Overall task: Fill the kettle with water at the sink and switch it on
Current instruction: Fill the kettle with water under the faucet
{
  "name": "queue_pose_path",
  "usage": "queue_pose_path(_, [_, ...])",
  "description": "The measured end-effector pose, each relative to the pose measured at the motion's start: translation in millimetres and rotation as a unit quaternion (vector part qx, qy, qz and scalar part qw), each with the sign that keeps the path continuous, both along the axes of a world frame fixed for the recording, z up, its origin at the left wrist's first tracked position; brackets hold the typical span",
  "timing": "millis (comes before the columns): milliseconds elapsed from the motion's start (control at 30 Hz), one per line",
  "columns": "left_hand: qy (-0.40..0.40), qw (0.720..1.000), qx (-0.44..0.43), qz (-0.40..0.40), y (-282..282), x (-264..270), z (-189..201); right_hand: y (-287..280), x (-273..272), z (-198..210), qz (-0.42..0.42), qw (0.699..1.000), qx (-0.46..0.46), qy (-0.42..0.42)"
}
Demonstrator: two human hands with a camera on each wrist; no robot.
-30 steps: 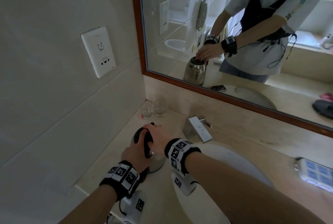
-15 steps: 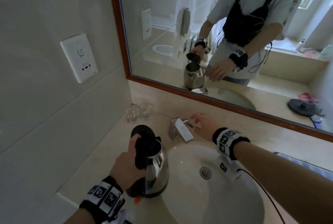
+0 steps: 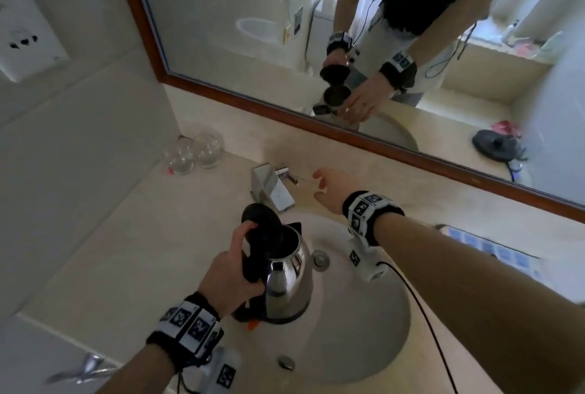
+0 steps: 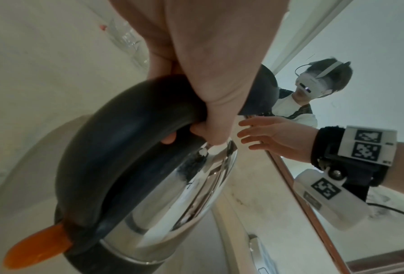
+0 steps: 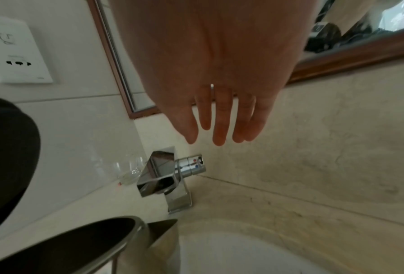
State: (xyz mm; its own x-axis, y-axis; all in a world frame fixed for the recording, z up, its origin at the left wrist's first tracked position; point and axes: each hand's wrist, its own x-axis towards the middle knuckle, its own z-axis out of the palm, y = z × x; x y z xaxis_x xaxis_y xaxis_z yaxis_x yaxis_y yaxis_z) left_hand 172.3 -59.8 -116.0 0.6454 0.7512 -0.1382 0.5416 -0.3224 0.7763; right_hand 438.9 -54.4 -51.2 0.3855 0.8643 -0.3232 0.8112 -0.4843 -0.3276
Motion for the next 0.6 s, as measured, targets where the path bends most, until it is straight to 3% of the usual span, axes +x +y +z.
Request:
queue_pose_path(267, [-0.008,0.999,-0.040,0.005,13.9,16.9,-40.9,48.2,-2.0,-39.9,-0.041,0.998,-0.050,0.007])
queue_pose_path(600, [-0.040,0.998,-0.043,-0.037,62.4,37.5,-58.3,97.3,-11.0,-64.1,-0.019,0.996,-0.091,-0.011])
